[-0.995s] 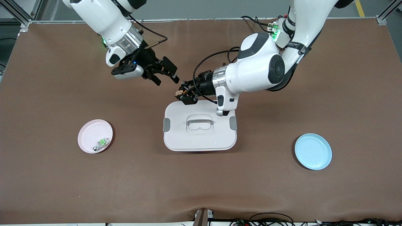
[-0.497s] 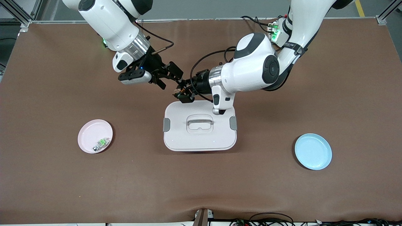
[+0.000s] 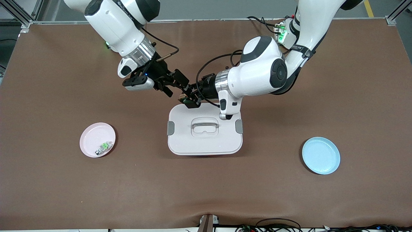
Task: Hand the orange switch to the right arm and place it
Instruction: 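Hold the switch with the left gripper while the right gripper reaches it, then close the right gripper on the orange switch beside the left gripper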
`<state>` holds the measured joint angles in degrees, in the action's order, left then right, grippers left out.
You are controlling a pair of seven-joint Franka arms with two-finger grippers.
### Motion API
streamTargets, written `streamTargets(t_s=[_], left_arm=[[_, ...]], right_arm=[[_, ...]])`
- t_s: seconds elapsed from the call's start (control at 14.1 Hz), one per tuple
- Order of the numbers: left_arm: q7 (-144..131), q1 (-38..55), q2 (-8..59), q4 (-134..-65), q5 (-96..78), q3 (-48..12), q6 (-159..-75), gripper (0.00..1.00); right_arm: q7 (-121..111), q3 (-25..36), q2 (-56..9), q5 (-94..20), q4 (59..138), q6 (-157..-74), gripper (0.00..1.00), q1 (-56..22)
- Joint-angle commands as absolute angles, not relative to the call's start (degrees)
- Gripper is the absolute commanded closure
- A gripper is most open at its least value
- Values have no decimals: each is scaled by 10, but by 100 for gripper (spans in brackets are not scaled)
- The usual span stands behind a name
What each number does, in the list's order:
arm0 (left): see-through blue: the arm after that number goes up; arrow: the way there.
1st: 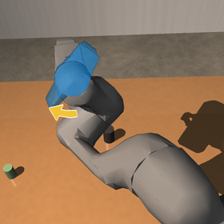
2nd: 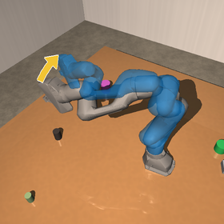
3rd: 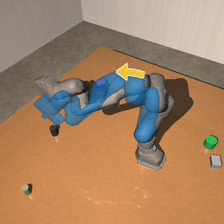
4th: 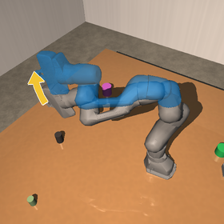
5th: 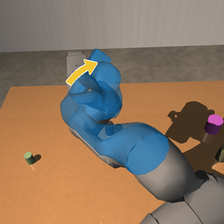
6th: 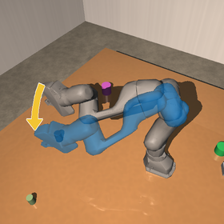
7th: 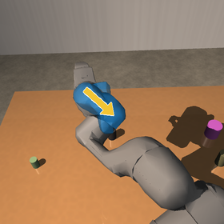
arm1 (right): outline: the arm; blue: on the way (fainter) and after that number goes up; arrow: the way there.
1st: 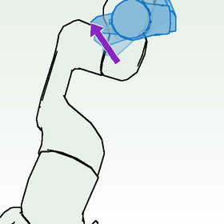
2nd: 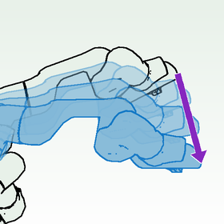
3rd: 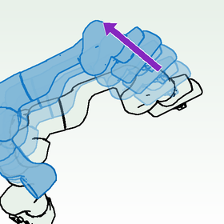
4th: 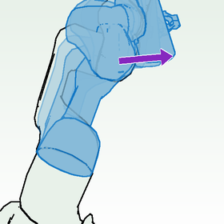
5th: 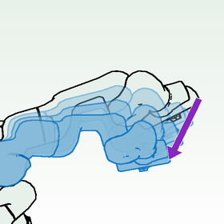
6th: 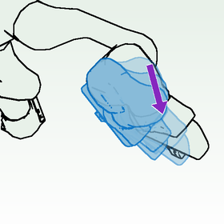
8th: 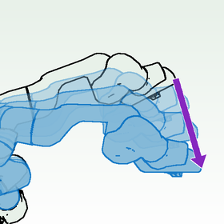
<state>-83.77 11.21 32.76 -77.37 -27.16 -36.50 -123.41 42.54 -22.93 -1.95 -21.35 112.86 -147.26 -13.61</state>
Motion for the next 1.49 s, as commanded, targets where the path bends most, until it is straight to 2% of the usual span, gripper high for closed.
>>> streamTargets(t_s=[0.0,0.28,0.78,1.07,1.28,1.35,1.42], left_arm=[[-854,120,330,-766,-257,-367,-1231,100],[-855,120,330,-766,-256,-367,-1231,100],[-854,120,341,-765,-256,-365,-1234,100],[-854,120,341,-764,-256,-365,-1234,100],[-854,120,341,-765,-256,-365,-1234,100],[-854,120,341,-765,-256,-365,-1234,100],[-854,120,341,-765,-256,-365,-1234,100]], right_arm=[[448,-228,-22,-201,1137,-1494,0,-144],[449,-228,-21,-203,1170,-1528,0,-163],[462,-228,-21,-203,1170,-1537,1,-167],[455,-228,-23,-202,1170,-1537,41,-166],[454,-228,-27,-202,1169,-1535,74,-163],[454,-228,-28,-202,1168,-1535,79,-163],[454,-228,-28,-202,1167,-1535,100,-163]])
